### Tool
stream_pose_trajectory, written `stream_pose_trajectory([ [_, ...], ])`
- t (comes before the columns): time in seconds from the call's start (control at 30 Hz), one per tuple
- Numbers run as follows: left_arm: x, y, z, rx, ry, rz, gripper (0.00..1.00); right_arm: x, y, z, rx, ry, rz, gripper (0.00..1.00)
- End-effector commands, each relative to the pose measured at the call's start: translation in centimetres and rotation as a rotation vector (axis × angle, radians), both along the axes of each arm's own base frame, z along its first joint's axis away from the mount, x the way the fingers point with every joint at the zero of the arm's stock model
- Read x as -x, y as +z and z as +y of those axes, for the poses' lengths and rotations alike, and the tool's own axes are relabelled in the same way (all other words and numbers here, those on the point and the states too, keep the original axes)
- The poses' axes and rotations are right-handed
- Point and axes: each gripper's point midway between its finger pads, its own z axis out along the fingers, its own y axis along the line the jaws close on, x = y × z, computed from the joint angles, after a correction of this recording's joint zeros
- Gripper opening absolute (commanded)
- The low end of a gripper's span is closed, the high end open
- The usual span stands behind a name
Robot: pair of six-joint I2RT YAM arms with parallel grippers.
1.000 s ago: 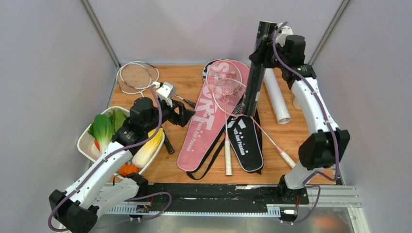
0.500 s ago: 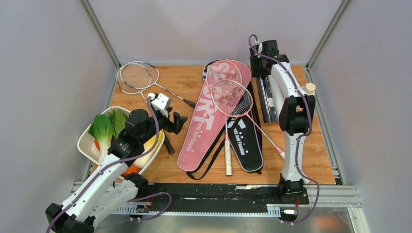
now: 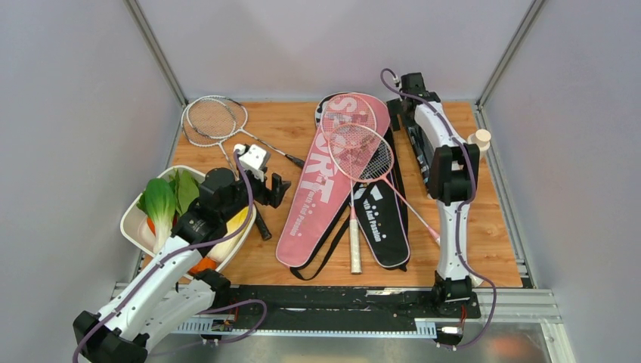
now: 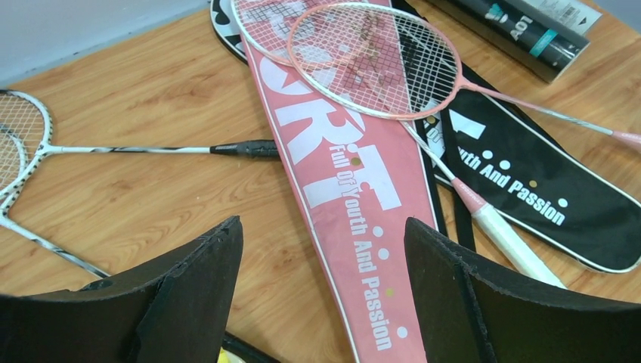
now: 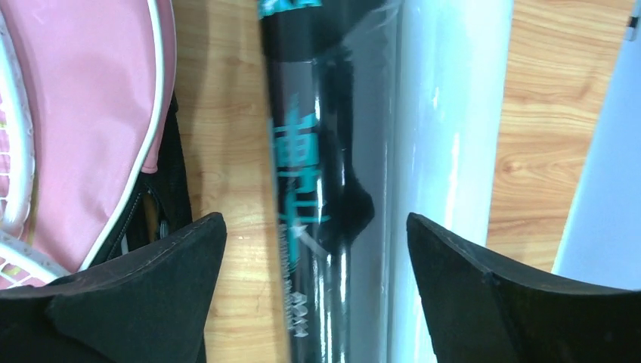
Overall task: Pack up the badminton gear
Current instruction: Place the shuttle tube at the center of the board, then adjust the racket at the center of the board.
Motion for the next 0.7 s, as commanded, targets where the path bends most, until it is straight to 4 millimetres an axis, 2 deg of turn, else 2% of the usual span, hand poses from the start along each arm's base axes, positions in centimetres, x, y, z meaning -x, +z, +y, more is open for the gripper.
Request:
stream_pose_trajectory([
  [0.0, -0.2, 0.7, 0.5, -0.02, 0.027, -0.017, 0.84, 0.2, 9.3, 1.4, -0.008, -0.033, -0.195, 0.98],
  [0.1, -0.2, 0.0, 0.6, -0.038, 0.03, 0.027, 0.85, 2.8, 10.9, 4.8, -0.166, 0.0, -0.187, 0.97],
  [0.2, -0.1, -0.5, 0.7, -0.051, 0.048, 0.079, 0.85, 6.9, 11.1, 9.1, -0.422, 0.031, -0.119, 0.91],
  [0.27, 0.0, -0.6, 0.8, -0.052, 0.058, 0.103, 0.84, 10.6, 10.1, 11.5, -0.554, 0.053, -0.05, 0.85],
  [0.37, 0.7, -0.6, 0.6, -0.042, 0.034, 0.12, 0.83, 14.9, 9.1, 14.6, -0.706, 0.121, 0.0, 0.76],
  [0.5, 1.6, -1.1, 0.7, -0.025, 0.03, 0.163, 0.81, 20.1, 6.6, 16.7, -0.723, 0.18, 0.083, 0.64],
  [0.6, 2.4, -2.1, 0.9, -0.018, 0.035, 0.215, 0.77, 24.2, 4.7, 19.0, -0.767, 0.211, 0.157, 0.59],
  [0.67, 2.9, -2.7, 0.9, -0.015, 0.03, 0.241, 0.74, 26.2, 3.6, 20.6, -0.81, 0.207, 0.182, 0.55],
])
